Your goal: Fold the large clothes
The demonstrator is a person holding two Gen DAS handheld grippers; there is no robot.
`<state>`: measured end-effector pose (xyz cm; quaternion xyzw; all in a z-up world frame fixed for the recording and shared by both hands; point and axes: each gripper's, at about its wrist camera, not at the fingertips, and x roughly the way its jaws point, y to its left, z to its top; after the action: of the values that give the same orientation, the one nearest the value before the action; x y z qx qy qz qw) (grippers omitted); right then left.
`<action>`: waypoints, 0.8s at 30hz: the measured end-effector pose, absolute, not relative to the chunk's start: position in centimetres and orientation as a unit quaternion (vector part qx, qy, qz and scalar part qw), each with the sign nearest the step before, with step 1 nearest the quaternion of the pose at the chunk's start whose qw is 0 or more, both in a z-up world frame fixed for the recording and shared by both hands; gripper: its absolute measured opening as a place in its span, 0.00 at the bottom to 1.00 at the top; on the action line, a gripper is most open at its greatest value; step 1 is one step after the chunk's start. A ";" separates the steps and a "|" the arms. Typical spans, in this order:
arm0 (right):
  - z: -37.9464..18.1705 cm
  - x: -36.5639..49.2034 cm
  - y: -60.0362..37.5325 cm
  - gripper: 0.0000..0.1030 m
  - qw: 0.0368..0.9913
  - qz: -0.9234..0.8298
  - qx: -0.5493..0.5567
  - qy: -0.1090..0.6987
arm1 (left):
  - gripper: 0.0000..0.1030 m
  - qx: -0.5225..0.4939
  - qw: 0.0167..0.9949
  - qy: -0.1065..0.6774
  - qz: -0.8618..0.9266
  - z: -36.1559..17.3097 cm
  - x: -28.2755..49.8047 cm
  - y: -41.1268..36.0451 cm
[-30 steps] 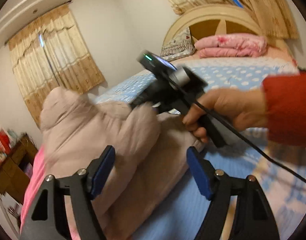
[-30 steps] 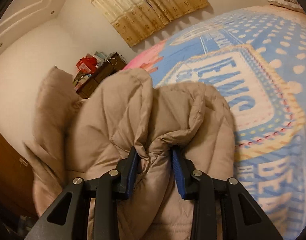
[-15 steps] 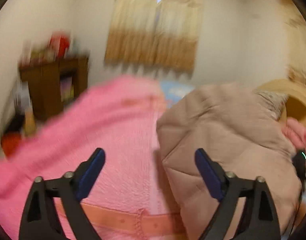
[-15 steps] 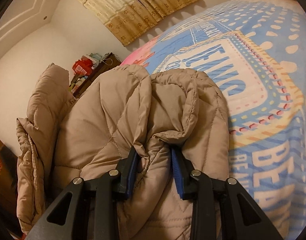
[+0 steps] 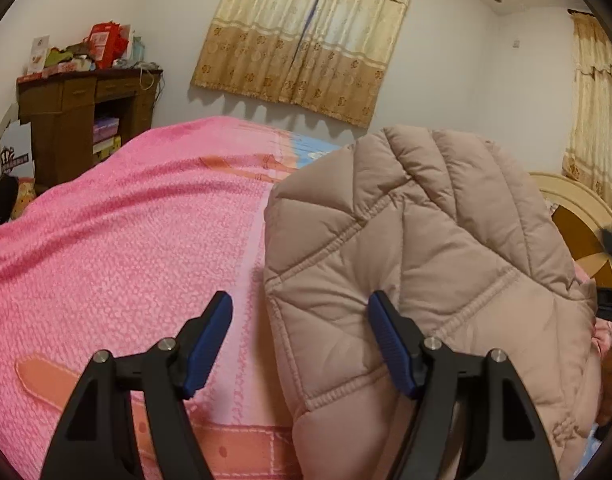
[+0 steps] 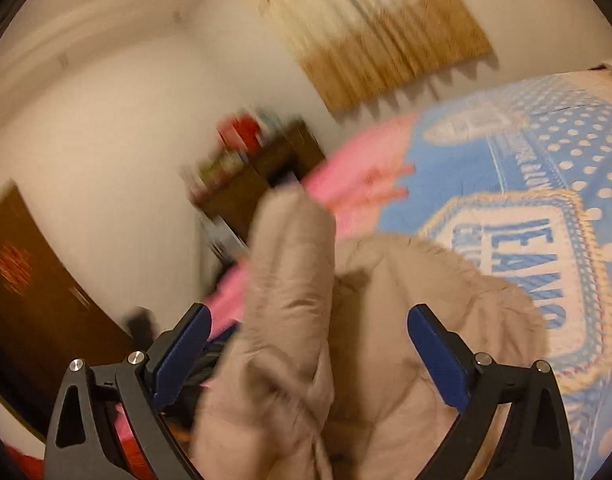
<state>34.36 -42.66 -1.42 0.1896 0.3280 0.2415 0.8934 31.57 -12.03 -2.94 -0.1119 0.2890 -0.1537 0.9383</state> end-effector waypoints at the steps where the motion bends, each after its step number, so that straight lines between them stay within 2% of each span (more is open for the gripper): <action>1: -2.1 35.2 -41.1 0.84 0.883 0.260 0.177 0.348 | 0.70 -0.109 0.940 0.287 -0.149 -2.8 31.1 -11.9; 2: -2.3 35.5 -39.9 0.38 0.877 0.275 0.163 0.359 | 0.70 -0.101 0.942 0.286 -0.147 -2.6 30.8 -12.2; 3: -2.3 35.2 -39.1 0.27 0.878 0.276 0.147 0.362 | 0.70 -0.094 0.943 0.284 -0.147 -2.4 30.7 -12.3; 5: -1.1 33.2 -38.2 0.20 0.897 0.282 0.113 0.322 | 0.70 -0.076 0.946 0.277 -0.148 -2.0 30.7 -12.5; 8: 0.6 28.6 -39.7 0.16 0.915 0.299 0.131 0.238 | 0.72 -0.070 0.949 0.256 -0.169 -0.8 29.9 -12.6; 11: -0.9 25.4 -44.2 0.16 0.915 0.285 0.221 0.180 | 0.85 -0.056 0.958 0.216 -0.179 1.4 28.4 -14.2; 17: -11.7 23.6 -53.8 0.16 0.864 0.187 0.425 0.196 | 0.90 0.049 0.958 0.202 -0.196 2.0 27.6 -21.7; 20: -14.6 22.8 -55.3 0.17 0.856 0.159 0.452 0.193 | 0.92 0.123 0.944 0.245 -0.183 -0.3 28.6 -26.4; 22: -16.0 22.5 -56.2 0.17 0.842 0.151 0.482 0.191 | 0.99 0.119 0.942 0.268 -0.165 -1.7 29.5 -27.8; 24: -17.3 22.7 -57.0 0.17 0.824 0.151 0.511 0.192 | 1.00 0.104 0.940 0.283 -0.159 -2.4 30.1 -28.2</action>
<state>22.68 -57.03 -17.31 0.5107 0.1923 0.1514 0.8242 30.10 -28.20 -2.42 0.1040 0.2832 -0.1589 0.9401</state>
